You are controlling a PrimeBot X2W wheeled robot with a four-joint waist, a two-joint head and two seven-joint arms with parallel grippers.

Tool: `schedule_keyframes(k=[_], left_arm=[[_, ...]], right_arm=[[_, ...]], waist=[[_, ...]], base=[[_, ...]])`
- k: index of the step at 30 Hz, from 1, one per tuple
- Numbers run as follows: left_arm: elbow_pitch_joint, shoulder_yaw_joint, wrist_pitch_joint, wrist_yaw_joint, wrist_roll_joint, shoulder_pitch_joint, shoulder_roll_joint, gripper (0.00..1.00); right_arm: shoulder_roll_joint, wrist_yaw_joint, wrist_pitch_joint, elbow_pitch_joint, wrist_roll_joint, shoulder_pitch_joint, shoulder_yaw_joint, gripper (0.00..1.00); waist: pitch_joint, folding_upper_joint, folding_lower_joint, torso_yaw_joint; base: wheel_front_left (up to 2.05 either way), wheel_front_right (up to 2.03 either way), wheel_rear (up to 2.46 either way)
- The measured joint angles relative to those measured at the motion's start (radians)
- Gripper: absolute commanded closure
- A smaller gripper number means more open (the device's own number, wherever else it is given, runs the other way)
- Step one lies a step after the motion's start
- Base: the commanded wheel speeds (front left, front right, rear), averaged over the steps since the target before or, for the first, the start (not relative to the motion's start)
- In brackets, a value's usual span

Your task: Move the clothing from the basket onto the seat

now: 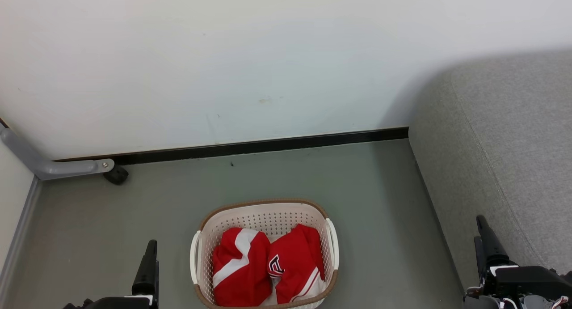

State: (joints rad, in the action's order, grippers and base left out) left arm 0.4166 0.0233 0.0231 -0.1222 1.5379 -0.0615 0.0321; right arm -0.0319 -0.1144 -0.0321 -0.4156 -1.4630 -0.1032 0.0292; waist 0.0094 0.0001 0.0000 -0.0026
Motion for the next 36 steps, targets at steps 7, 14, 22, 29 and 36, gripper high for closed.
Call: schedule_keyframes(k=[7,14,22,29,36], left_arm=[[0.021,-0.029,-0.032,0.0,-0.054,-0.025,0.008,0.0],[0.045,-0.056,-0.062,-0.001,-0.115,-0.049,0.021,0.0],[0.073,-0.065,-0.088,-0.001,-0.213,-0.068,0.033,0.0],[0.094,-0.079,-0.115,-0.001,-0.319,-0.096,0.046,0.0],[0.118,-0.105,-0.141,-0.001,-0.424,-0.118,0.061,0.0]], right_arm=[[-0.024,0.0,0.035,-0.021,0.074,-0.04,-0.052,0.0],[-0.045,0.0,0.065,-0.05,0.144,-0.076,-0.103,0.0],[-0.07,0.0,0.097,-0.091,0.239,-0.11,-0.172,0.0],[-0.092,0.0,0.123,-0.122,0.334,-0.144,-0.24,0.0],[-0.123,-0.001,0.149,-0.151,0.436,-0.184,-0.321,0.0]], waist=[[0.001,-0.0001,0.0,0.0],[0.0,0.0,0.0,0.0],[-0.002,0.0,0.0,0.002],[-0.003,0.0,0.0,0.003],[-0.002,0.0,0.0,0.003]], base=[[0.0,0.0,0.0],[0.0,0.0,0.0],[0.0,0.0,0.0],[0.0,0.0,0.0],[0.0,0.0,0.0]])
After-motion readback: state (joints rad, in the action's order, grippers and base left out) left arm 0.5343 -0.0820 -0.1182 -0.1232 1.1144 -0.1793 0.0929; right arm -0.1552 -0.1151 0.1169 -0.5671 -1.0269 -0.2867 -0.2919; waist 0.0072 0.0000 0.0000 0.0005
